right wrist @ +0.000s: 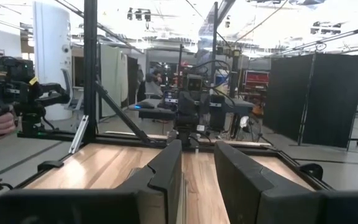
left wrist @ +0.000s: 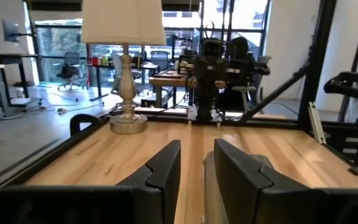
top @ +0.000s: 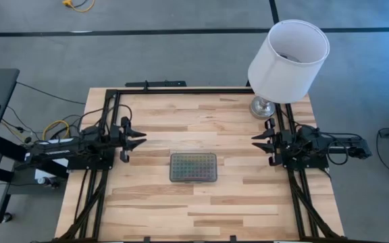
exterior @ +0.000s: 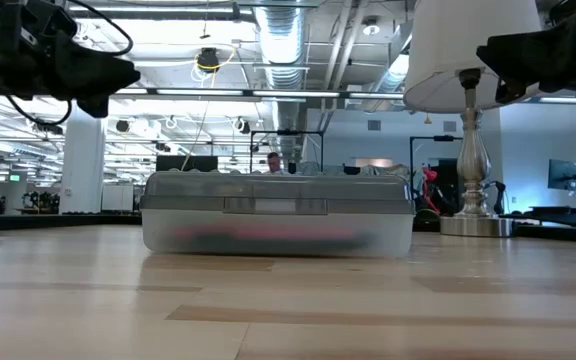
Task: Pick & place school supplies into a supply box
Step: Return to Home Position
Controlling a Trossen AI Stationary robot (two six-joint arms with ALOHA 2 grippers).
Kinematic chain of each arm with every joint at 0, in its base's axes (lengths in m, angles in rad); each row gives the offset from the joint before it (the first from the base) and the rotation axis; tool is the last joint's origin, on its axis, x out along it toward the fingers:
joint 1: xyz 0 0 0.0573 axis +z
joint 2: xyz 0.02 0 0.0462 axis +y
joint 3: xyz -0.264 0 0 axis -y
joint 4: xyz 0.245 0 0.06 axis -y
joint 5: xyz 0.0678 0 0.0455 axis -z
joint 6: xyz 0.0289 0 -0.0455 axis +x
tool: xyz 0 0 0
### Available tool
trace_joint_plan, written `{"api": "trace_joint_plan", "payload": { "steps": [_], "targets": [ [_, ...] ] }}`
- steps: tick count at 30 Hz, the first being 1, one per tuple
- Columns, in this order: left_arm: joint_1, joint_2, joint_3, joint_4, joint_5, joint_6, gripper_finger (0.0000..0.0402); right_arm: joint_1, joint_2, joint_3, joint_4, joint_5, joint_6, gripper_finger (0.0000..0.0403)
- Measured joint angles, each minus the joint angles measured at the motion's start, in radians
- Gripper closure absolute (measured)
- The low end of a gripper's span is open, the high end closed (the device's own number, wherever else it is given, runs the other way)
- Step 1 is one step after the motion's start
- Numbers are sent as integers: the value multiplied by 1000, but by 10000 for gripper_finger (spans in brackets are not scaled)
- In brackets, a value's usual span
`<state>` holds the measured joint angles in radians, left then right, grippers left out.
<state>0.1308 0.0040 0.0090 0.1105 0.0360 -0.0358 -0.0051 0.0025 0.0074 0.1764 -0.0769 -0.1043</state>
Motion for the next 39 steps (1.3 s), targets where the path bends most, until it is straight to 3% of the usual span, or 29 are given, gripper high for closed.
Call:
{"api": "trace_joint_plan", "payload": {
  "steps": [9,39],
  "targets": [
    [-2,8,-1,-71,-69,63,310,0,0,0,-88,27,22,310],
    [-2,10,-2,-75,-48,67,310,3,77,-1,-165,77,18,310]
  ]
}}
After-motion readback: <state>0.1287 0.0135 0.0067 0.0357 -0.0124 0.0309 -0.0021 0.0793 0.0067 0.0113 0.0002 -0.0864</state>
